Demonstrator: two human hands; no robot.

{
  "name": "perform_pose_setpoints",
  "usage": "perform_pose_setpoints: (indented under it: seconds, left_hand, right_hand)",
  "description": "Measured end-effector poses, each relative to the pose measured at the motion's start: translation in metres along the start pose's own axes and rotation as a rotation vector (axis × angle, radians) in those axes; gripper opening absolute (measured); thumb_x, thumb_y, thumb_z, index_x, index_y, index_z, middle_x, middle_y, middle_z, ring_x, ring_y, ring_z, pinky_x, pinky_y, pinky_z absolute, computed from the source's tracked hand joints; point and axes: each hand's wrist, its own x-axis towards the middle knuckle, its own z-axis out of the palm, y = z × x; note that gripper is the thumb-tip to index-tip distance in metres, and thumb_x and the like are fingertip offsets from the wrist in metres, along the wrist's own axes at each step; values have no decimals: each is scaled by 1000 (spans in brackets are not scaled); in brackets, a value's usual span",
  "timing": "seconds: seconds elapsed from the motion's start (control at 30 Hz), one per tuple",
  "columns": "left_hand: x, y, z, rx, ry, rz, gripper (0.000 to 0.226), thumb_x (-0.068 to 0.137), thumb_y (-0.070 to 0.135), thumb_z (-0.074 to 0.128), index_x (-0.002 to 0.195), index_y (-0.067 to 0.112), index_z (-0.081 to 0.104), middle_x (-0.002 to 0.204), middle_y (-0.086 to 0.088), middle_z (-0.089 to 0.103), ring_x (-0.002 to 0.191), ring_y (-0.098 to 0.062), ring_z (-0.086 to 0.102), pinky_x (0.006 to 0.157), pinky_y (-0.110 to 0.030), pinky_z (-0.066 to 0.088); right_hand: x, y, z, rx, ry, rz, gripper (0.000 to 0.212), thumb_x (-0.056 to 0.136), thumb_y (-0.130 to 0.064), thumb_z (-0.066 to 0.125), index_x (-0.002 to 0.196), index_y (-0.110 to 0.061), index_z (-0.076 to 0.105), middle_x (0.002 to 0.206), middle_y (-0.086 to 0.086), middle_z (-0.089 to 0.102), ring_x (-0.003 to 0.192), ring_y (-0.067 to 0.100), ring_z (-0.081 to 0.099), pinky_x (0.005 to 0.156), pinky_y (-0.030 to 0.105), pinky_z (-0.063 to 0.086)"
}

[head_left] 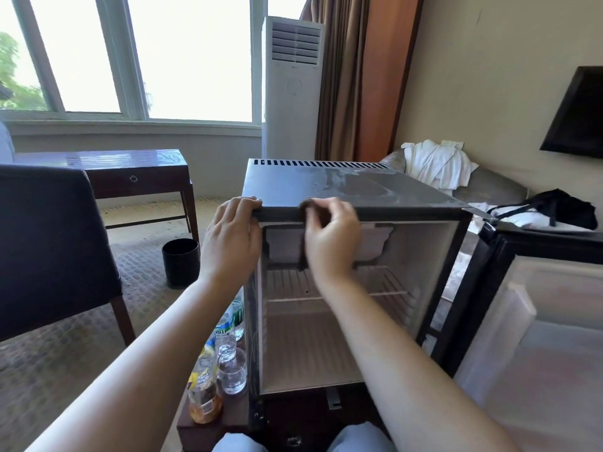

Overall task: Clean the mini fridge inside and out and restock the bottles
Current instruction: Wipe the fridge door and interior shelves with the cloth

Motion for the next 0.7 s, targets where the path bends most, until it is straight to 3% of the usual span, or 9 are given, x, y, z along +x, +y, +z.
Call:
perform_pose_setpoints:
  seconds: [0.13,0.27,0.37,0.43,0.53,0.7]
  left_hand:
    - [4,-4,-7,42,-69,22,36,91,28,34,115,15,57,118,-1,60,114,-25,51,89,-40,45]
    - [8,-9,-22,68,-155,87,45,87,28,30,121,18,58,125,1,60,116,-25,55,94,-40,45]
    - [3,-19,-34,133,-178,112,48,88,16,33,133,20,52,141,5,50,124,-18,46,106,-41,34]
    - [-5,-24,-40,136,-157,67,51,89,3,41,136,20,47,143,4,46,123,-19,44,107,-38,31]
    - [-12,-28,-49,127,-174,-38,52,90,2,43,139,19,43,142,0,46,124,-24,46,107,-37,32]
    - [-15,-37,-63,165,-253,-105,47,92,4,42,137,19,45,141,-2,48,124,-26,47,104,-35,32]
  right_hand:
    - [-28,-36,38,131,-111,-18,4,88,-12,66,88,-9,68,87,7,63,76,16,60,72,13,39]
    - [-24,-28,26,145,-198,-87,4,88,-10,65,87,-8,67,88,7,63,80,18,59,75,15,41]
    - [-4,-5,2,55,-90,-118,1,84,-8,68,84,-8,68,83,8,64,78,23,60,72,18,38]
    - [8,11,-11,3,16,-56,4,85,-12,68,84,-9,67,83,8,64,76,25,60,68,18,36]
    - [10,17,-12,-25,81,15,7,87,-15,68,86,-8,67,88,9,64,77,23,60,67,14,34]
    - [-28,-28,34,59,-39,-127,4,87,-11,68,90,-9,68,89,7,63,78,14,59,70,15,44]
